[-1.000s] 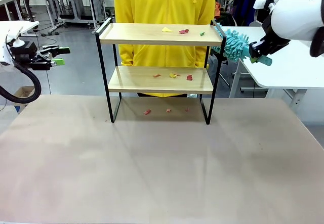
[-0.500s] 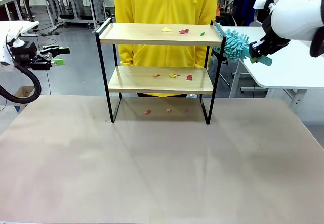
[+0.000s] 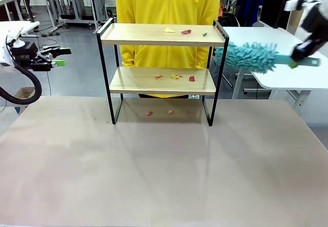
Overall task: Clean the shelf.
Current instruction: Clean the specific section of the Shelf indicated by the human with the Duster.
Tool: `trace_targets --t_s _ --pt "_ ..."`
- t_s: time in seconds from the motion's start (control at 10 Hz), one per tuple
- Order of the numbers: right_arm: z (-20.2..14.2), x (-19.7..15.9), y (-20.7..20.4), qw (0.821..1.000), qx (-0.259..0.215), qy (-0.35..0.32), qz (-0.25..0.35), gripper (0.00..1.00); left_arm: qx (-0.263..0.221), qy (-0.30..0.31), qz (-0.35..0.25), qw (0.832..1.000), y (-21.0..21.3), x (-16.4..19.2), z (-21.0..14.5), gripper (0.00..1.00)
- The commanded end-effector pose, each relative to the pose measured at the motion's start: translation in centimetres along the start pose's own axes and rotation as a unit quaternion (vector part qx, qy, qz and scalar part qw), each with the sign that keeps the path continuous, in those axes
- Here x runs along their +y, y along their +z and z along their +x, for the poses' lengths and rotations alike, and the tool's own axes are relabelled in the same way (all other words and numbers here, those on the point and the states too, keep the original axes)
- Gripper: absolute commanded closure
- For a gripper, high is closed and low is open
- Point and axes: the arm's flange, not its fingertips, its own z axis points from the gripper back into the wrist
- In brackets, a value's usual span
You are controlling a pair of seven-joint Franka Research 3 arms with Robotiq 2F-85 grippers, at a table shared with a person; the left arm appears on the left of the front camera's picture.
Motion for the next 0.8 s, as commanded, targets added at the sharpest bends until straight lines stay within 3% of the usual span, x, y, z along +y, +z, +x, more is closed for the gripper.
trace_targets --t_s 0.0,0.3,0.6,0.7 --pt "-1.9 -1.1 2.1 0.994 0.069 0.089 -0.003 0.87 0.001 -0.002 -0.002 1.0 0.0 -0.1 0.2 0.0" --pt "-5.8 1.1 2.6 0.953 0.172 0.242 0.065 0.87 0.001 -0.002 -0.002 1.0 0.0 -0.1 0.2 0.0" --pt "-6.9 6.4 1.2 0.894 0.2 0.372 0.151 0.87 0.001 -0.002 -0.002 1.0 0.0 -0.1 0.2 0.0" --pt "-6.7 8.8 0.0 0.878 0.203 0.408 0.147 0.87 0.001 -0.002 -0.002 1.0 0.0 -0.1 0.2 0.0"
